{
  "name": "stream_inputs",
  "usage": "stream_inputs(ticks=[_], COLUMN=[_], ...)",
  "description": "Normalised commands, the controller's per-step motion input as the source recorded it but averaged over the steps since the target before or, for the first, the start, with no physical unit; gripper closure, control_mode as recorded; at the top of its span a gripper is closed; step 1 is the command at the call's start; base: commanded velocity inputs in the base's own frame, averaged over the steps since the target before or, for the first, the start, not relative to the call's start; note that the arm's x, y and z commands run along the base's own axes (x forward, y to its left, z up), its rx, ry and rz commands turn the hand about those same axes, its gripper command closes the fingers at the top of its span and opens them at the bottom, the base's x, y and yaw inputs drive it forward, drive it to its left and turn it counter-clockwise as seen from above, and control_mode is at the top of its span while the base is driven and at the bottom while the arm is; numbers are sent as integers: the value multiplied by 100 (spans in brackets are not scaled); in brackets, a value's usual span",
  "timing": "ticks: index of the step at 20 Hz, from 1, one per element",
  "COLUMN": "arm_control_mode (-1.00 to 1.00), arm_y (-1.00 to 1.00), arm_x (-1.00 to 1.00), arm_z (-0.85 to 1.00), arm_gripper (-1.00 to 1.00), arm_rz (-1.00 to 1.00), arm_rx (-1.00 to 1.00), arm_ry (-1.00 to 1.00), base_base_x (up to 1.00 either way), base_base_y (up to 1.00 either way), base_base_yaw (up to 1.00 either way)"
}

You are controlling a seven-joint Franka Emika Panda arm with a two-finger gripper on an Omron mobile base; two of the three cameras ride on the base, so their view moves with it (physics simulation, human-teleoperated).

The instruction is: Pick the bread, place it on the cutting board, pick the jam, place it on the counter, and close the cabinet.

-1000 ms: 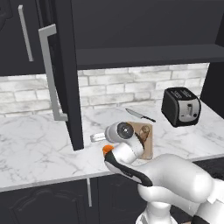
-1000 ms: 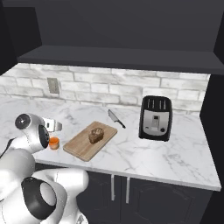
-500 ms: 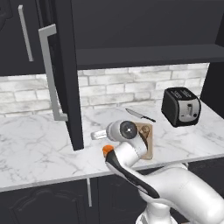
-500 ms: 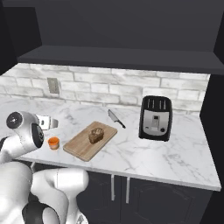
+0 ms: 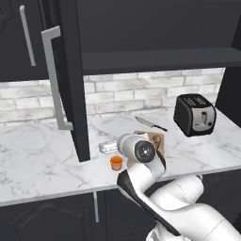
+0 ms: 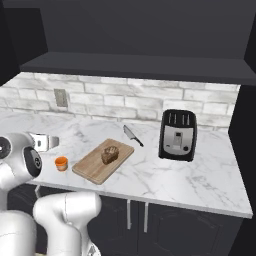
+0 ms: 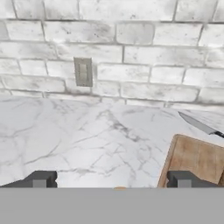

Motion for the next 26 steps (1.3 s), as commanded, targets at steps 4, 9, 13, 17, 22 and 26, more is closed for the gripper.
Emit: stream_inputs(ticks=[4,9,13,17,22,26], arm_control_mode=[-100,-100,-100,-100,-100,-100], arm_y=[0,0,0,0,0,-6], arm_x=[-47,-57,-46,-43,-46,-51], arm_z=[35,23,27,29,28,30], arm_gripper=[-100,-100,-100,-100,-100,-100], arm_rz=[0,0,0,0,0,0], arm_rx=[1,4,7,5,3,2], arm_ry=[-11,-6,-2,-3,-7,-9], base_base_x=[0,0,0,0,0,0], base_base_y=[0,0,0,0,0,0], base_base_yaw=[0,0,0,0,0,0])
